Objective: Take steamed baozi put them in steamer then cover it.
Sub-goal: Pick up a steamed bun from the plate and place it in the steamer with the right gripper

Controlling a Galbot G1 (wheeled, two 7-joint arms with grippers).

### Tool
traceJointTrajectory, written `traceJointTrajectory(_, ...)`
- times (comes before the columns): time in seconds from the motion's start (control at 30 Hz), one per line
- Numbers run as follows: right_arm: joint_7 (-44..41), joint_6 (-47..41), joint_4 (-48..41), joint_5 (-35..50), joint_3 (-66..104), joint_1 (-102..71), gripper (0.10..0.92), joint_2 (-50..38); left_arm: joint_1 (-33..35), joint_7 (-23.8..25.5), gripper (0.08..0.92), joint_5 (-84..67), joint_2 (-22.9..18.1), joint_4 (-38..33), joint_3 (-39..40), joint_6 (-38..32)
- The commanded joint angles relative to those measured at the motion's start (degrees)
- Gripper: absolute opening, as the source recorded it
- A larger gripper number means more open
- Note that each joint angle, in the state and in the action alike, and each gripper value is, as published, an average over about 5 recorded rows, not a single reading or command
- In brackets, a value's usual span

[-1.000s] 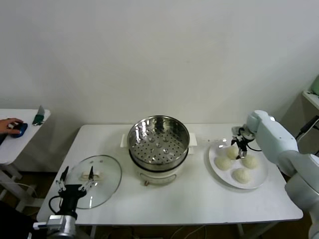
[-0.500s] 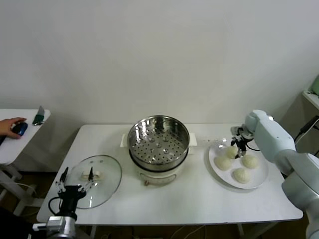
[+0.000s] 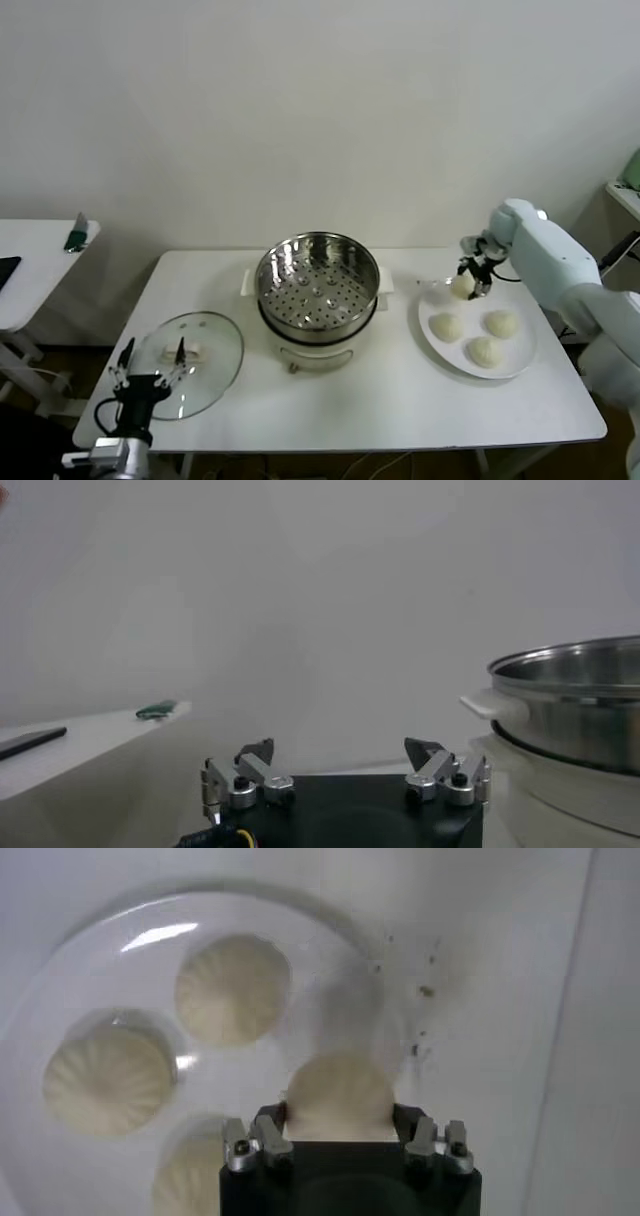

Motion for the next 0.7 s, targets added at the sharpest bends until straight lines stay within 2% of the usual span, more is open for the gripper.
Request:
traceJointTrajectory(0.03, -1.9, 7.4, 8.2, 8.6, -17.0, 14.1, 0.696, 1.1, 0.8, 1.1, 0.823, 0.1, 0.3, -0.6, 0.0, 0.2)
traceJointTrajectory(0.4, -2.3, 13.2, 17.7, 16.5, -26.8, 25.0, 0.696, 11.7, -0.2, 1.5, 0.823, 0.1, 0.2, 0.0, 0.5, 1.4)
traceJointTrajectory(0.7, -1.3, 19.1, 19.1, 11.1, -28.1, 24.1, 0.696, 20.4, 1.3, 1.3, 0.823, -0.3, 1.4, 0.1, 0.6, 1.1)
